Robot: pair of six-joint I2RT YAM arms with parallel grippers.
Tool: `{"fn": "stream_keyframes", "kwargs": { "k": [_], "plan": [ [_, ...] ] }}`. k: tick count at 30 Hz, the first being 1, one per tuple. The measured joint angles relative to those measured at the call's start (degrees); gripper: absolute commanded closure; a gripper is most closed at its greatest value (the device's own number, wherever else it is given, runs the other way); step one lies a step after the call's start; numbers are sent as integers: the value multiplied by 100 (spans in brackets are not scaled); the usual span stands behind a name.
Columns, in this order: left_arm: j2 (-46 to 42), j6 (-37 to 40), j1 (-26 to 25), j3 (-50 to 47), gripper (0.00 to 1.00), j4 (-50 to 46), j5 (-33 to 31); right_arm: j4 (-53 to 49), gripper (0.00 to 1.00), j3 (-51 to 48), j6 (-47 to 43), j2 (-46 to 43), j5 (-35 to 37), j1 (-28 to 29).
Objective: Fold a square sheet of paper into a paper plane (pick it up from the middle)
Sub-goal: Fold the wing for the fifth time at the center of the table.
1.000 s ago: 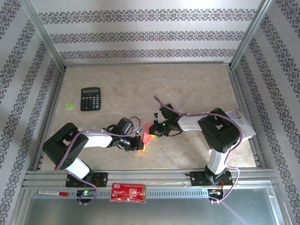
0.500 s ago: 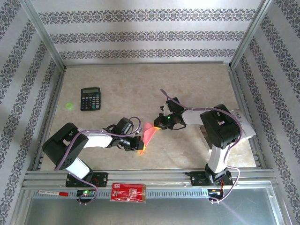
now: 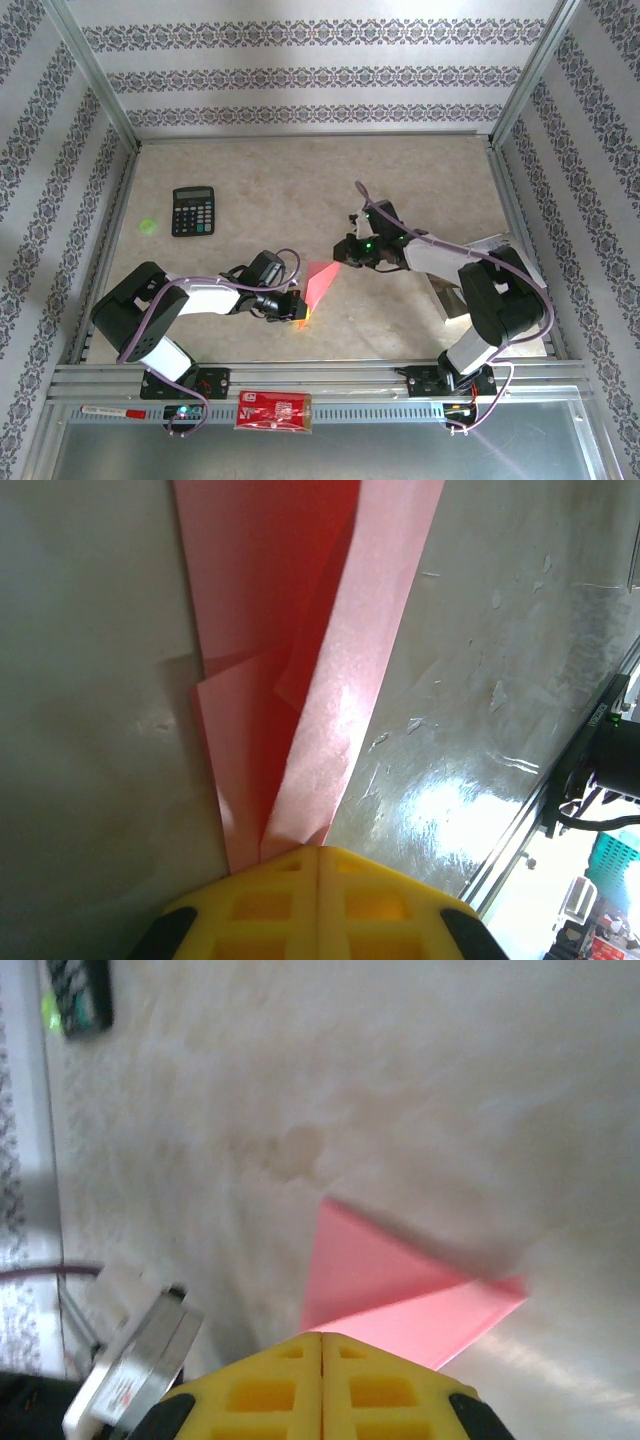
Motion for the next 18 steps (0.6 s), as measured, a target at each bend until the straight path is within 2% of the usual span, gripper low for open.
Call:
{"fn": "stream_keyframes", "kwargs": {
  "k": [9,18],
  "plan": [
    [-24,-4,0,28,100,-72,-50,592,94,-601,723,245,50,1071],
    [-26,-4,0,28,100,-81,-61,1084,95,-940,1307,323,173,1519]
  ]
}}
